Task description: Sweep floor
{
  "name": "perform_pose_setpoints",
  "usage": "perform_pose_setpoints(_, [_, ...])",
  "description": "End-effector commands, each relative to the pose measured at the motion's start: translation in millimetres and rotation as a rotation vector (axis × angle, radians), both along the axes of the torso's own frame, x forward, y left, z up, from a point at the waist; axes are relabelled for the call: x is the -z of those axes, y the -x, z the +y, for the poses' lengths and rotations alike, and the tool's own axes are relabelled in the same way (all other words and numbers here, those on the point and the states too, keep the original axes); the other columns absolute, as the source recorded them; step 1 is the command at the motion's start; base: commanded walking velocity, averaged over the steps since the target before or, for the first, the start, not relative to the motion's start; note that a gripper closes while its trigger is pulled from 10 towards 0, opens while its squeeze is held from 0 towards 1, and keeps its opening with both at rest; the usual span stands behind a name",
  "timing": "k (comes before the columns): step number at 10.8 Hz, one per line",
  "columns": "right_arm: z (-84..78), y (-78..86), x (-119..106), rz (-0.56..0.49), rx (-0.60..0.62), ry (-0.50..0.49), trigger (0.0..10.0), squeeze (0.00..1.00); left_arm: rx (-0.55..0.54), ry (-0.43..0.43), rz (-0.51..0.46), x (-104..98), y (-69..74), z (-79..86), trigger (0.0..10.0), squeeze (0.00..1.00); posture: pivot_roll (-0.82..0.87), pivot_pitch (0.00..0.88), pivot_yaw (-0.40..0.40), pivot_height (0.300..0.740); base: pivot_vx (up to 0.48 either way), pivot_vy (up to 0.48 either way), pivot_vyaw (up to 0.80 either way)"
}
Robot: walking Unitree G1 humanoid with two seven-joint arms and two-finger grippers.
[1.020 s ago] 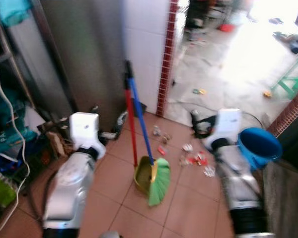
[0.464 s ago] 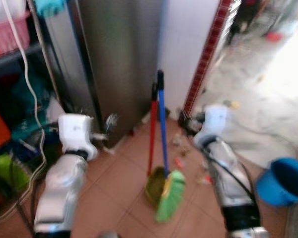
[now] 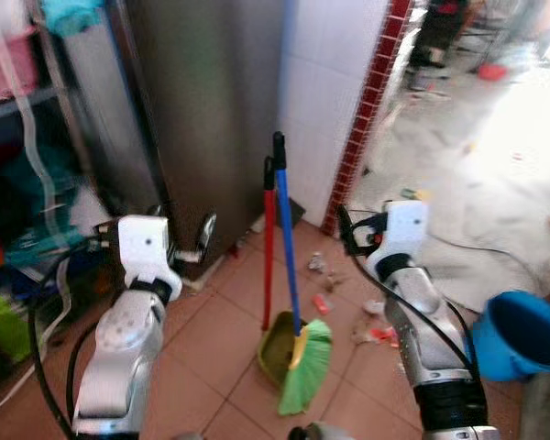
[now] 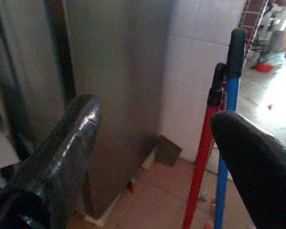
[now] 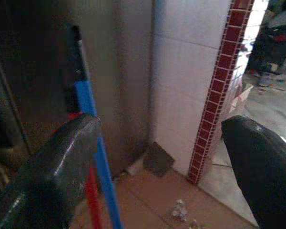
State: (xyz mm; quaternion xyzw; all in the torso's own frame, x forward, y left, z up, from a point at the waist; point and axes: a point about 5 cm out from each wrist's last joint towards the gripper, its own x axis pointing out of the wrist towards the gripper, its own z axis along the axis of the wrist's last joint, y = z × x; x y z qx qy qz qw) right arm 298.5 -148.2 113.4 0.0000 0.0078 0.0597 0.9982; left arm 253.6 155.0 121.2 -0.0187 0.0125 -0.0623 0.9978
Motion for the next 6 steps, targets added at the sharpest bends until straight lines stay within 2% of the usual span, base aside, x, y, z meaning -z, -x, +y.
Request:
perform_pose_setpoints(1, [-3.8,1.9,-3.5,-0.015,0.007,0.013,10.0,0.00,-0.004,-0.018,-0.014,-2.3,2.8,1.1,10.0,0.00,0.01,0.000,-0.046,0.740,0.000,0.000,0.00])
perform_pose_setpoints(3, [-5.3,5.5,0.0,-0.002,0.014,0.020,10.0,0.00,-0.023,-0.039,0.014,4.3,11.0,7.4,10.0,0.00,0.01,0.000,-0.045,0.740,0.000,0.000,0.00])
perform_pose_setpoints(6, [-2.7,3.8,-0.6,-0.002,0.018,0.017,10.0,0.00,-0.037,-0.053,0.017,4.3,12.5,10.1,10.0,0.00,0.02,0.010,-0.033,0.740,0.000,0.000,0.00])
